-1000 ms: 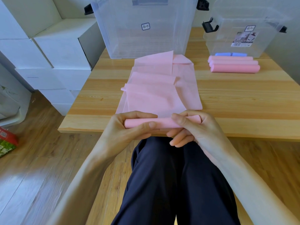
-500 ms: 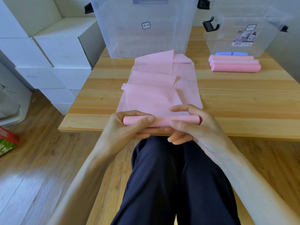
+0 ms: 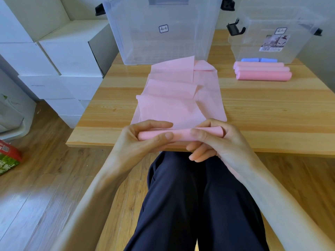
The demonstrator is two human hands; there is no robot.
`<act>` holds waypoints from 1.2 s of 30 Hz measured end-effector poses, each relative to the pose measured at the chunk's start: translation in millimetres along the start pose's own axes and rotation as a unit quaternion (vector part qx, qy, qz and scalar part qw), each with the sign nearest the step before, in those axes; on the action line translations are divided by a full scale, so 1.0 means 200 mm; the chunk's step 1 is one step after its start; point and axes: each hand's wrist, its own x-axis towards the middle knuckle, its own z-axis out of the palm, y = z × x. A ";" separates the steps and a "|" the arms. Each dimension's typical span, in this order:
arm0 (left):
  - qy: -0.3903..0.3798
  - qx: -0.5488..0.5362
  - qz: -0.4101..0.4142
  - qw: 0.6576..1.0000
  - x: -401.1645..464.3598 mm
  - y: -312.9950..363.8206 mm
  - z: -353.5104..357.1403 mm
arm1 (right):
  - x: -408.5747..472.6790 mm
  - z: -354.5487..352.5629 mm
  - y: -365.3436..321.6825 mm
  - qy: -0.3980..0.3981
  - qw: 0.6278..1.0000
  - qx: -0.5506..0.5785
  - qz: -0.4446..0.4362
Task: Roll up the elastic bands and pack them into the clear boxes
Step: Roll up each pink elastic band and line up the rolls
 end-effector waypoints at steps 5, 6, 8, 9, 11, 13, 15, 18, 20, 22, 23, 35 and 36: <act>0.002 -0.004 -0.002 1.000 0.00 0.01 0.01 | 0.00 0.00 0.00 -0.008 1.000 0.010 0.009; 0.009 0.001 -0.005 1.000 0.00 0.01 0.01 | 0.00 0.00 0.00 -0.011 1.000 0.009 0.007; 0.012 -0.004 -0.013 1.000 0.00 0.01 0.01 | 0.00 0.01 0.00 -0.008 1.000 0.006 0.003; 0.006 -0.016 -0.017 1.000 0.00 0.01 0.01 | 0.00 0.01 0.00 -0.004 1.000 0.004 0.002; -0.007 -0.043 -0.020 0.999 -0.01 0.01 0.01 | 0.00 0.01 0.00 0.001 1.000 0.005 0.004; 0.000 -0.044 -0.017 0.999 -0.01 0.01 0.01 | 0.00 0.02 0.00 -0.002 1.000 0.011 0.011; 0.015 -0.029 -0.017 0.999 -0.02 0.01 0.01 | -0.01 0.02 0.00 -0.012 1.000 0.017 0.016; 0.027 -0.023 -0.019 0.999 -0.02 0.01 0.01 | 0.00 0.02 0.01 -0.017 1.000 0.005 0.009; 0.012 -0.038 -0.014 0.999 -0.02 0.01 0.00 | 0.00 0.03 0.01 -0.010 1.000 0.001 0.006; 0.002 -0.042 -0.012 0.999 -0.02 0.01 0.00 | 0.00 0.03 0.01 -0.002 1.000 0.011 0.010; 0.005 -0.040 -0.013 0.999 -0.02 0.01 -0.01 | -0.01 0.03 0.01 -0.004 1.000 0.015 0.013; 0.017 -0.053 -0.013 0.998 -0.02 0.01 -0.01 | 0.00 0.03 0.00 -0.010 1.000 0.015 0.020; 0.022 -0.055 -0.017 0.998 -0.02 0.01 -0.01 | 0.00 0.03 0.00 -0.017 1.000 0.014 0.022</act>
